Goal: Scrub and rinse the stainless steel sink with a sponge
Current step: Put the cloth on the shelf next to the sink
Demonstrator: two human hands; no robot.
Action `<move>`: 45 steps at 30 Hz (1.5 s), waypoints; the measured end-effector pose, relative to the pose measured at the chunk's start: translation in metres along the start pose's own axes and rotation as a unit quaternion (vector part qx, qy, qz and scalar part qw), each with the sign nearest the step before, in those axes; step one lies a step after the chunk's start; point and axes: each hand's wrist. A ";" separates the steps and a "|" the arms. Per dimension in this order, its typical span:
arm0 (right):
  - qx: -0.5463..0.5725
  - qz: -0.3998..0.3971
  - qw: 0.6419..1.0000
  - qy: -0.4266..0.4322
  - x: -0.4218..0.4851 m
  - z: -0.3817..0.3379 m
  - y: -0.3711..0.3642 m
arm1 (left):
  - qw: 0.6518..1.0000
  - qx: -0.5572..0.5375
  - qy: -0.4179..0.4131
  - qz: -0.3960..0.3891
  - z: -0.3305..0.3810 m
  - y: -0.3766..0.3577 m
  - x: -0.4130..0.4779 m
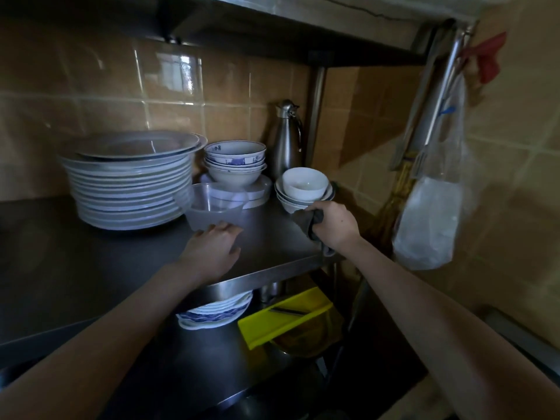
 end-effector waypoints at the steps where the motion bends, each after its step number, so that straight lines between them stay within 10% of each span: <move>1: -0.008 -0.003 1.000 0.005 0.009 0.001 -0.005 | 1.000 0.000 -0.001 -0.002 -0.002 -0.004 0.005; 22: -0.054 -0.110 0.991 0.052 0.021 0.038 -0.046 | 0.999 -0.017 -0.017 -0.033 0.007 -0.028 0.025; 45: -0.134 -0.099 0.983 -0.082 -0.221 0.151 0.045 | 0.980 -0.061 -0.176 -0.066 0.172 -0.053 -0.040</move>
Point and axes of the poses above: each hand's wrist, its own x-axis towards the middle knuckle, its own y-axis out of the back of the hand, z = x × y, and after that the axes turned 3 degrees about -y, right-handed
